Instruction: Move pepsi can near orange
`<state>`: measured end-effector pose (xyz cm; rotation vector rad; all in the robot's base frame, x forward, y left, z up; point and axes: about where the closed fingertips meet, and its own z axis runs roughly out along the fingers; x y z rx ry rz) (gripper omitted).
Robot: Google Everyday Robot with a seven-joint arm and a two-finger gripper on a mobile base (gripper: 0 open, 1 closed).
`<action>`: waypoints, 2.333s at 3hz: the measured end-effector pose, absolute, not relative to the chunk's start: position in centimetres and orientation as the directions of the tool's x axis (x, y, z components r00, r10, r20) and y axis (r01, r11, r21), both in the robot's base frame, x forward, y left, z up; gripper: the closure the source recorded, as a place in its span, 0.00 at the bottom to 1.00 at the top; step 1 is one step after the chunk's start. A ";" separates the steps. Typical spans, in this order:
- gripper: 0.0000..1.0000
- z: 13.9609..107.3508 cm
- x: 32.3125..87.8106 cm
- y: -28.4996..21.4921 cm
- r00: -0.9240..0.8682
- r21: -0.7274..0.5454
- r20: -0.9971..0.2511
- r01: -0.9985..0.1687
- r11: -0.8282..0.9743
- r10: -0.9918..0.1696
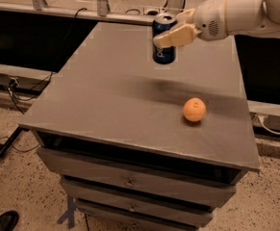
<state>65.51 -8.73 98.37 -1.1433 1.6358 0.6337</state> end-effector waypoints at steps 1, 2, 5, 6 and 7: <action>1.00 98.1 64.0 -13.3 -0.092 -0.100 -0.932 -0.866 0.490 -0.352; 1.00 96.3 62.2 -17.3 -0.139 -0.064 -0.936 -0.835 0.547 -0.322; 0.84 91.9 60.3 -21.1 -0.167 -0.029 -0.936 -0.841 0.541 -0.310; 0.60 90.9 60.6 -21.1 -0.175 -0.015 -0.937 -0.845 0.534 -0.304; 0.36 90.0 60.7 -21.0 -0.184 0.000 -0.937 -0.849 0.529 -0.296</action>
Offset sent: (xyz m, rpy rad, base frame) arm -0.0586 -0.1410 -0.0440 0.0699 0.0714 -0.2363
